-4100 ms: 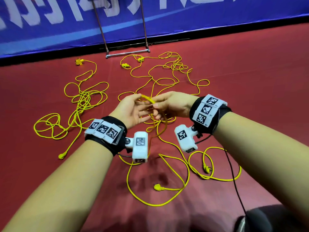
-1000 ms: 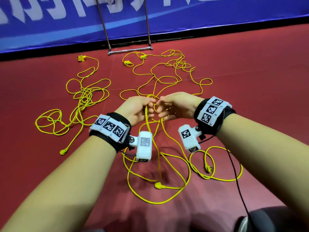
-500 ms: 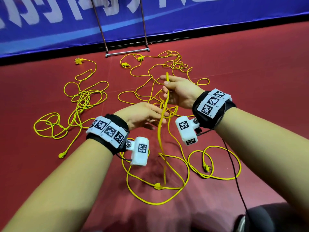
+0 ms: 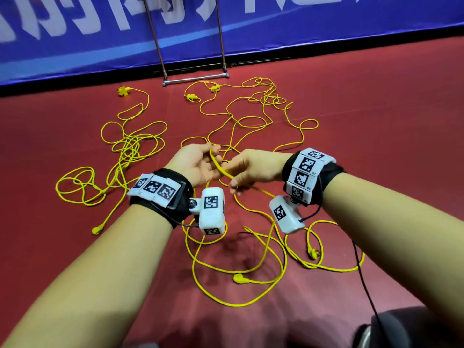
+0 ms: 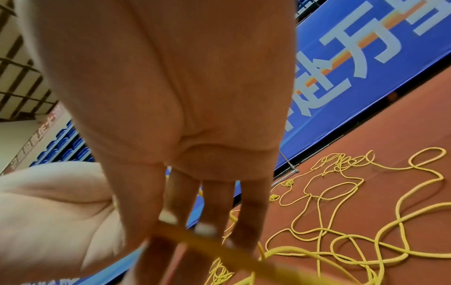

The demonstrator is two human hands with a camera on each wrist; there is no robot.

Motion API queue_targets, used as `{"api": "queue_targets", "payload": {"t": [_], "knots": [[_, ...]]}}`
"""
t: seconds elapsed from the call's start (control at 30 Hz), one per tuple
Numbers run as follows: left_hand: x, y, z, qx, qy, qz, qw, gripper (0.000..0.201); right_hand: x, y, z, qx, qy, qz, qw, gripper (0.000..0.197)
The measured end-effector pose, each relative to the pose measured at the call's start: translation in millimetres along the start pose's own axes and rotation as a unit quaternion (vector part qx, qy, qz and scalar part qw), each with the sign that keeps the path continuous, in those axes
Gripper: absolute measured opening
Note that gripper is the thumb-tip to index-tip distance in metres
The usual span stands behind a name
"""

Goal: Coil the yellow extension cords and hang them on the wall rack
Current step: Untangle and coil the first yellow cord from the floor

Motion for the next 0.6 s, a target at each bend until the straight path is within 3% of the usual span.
{"api": "queue_targets", "payload": {"t": [0.07,0.17,0.3,0.37,0.4,0.5,0.6], "knots": [[-2.1,-0.4,0.5,-0.009,-0.038,0.025,0.999,0.029,-6.1,7.5,-2.4,-0.028,-0.027,-0.016,0.999,0.026],[-11.2,-4.9,-6.8,0.016,-0.090,0.096,0.991,0.027,-17.3,23.5,-10.0,-0.176,-0.088,0.081,0.977,0.023],[-14.2,-20.9,-16.9,0.060,-0.152,0.259,0.952,0.026,-25.0,34.1,-14.4,-0.294,-0.126,0.370,0.872,0.044],[-6.6,-30.4,-18.0,0.090,-0.159,0.347,0.920,0.027,-23.9,41.3,-13.6,-0.327,-0.109,0.442,0.828,0.045],[-1.9,-33.3,-18.0,0.102,-0.155,0.382,0.905,0.029,-21.7,44.6,-14.1,-0.342,-0.106,0.447,0.820,0.041],[10.7,-33.7,-15.9,0.099,-0.111,0.440,0.885,0.024,-14.2,47.4,-15.8,-0.366,-0.108,0.401,0.833,0.024],[17.1,-26.1,-7.8,0.060,-0.067,0.439,0.894,0.016,-15.4,48.3,-15.0,-0.346,-0.061,0.317,0.881,0.014]]}}
Point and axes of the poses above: each hand's wrist, its own z-axis towards the middle knuckle, its own y-axis out of the back of the hand, x = y × z, the point moved 3 cm from there along z, towards the middle knuckle, and after that the axes turned 14 degrees about y, right-handed, at the moved point
